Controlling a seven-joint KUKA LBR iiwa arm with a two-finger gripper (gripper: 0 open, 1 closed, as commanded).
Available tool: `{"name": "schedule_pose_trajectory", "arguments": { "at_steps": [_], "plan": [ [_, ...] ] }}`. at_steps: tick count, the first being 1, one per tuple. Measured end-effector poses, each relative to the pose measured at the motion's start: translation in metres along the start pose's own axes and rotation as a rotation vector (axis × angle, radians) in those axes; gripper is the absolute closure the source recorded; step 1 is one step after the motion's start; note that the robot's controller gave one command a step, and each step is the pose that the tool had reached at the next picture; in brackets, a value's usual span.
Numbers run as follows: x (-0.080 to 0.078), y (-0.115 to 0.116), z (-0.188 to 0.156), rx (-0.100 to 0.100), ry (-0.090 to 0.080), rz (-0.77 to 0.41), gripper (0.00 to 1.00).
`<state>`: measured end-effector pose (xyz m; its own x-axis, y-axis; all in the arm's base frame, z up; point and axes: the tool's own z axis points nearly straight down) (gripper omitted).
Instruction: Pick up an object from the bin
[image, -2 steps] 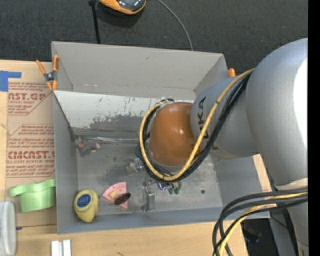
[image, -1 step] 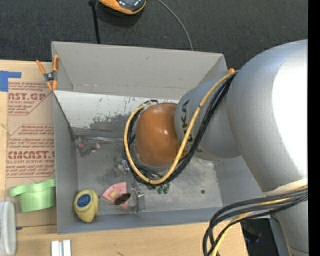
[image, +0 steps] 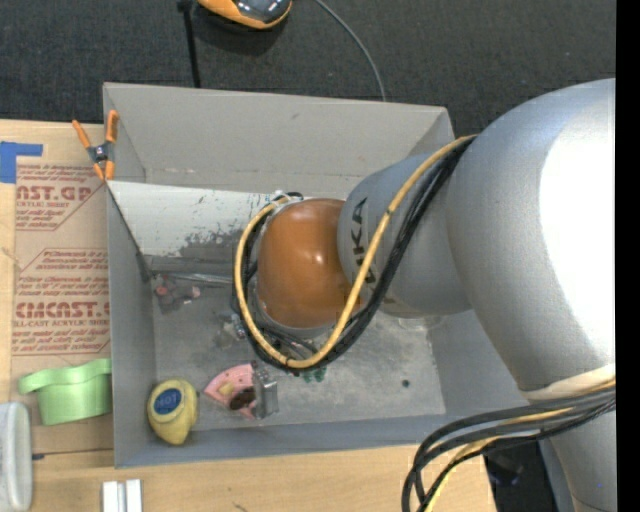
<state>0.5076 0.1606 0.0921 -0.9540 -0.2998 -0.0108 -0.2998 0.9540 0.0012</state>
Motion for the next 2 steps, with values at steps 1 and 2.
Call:
{"name": "schedule_pose_trajectory", "arguments": {
  "at_steps": [1,2],
  "plan": [
    [0.0130,0.0054,0.0218,-0.002,0.014,-0.216,1.00],
    [0.0131,0.0055,0.0218,-0.002,0.014,-0.216,1.00]
  ]
}}
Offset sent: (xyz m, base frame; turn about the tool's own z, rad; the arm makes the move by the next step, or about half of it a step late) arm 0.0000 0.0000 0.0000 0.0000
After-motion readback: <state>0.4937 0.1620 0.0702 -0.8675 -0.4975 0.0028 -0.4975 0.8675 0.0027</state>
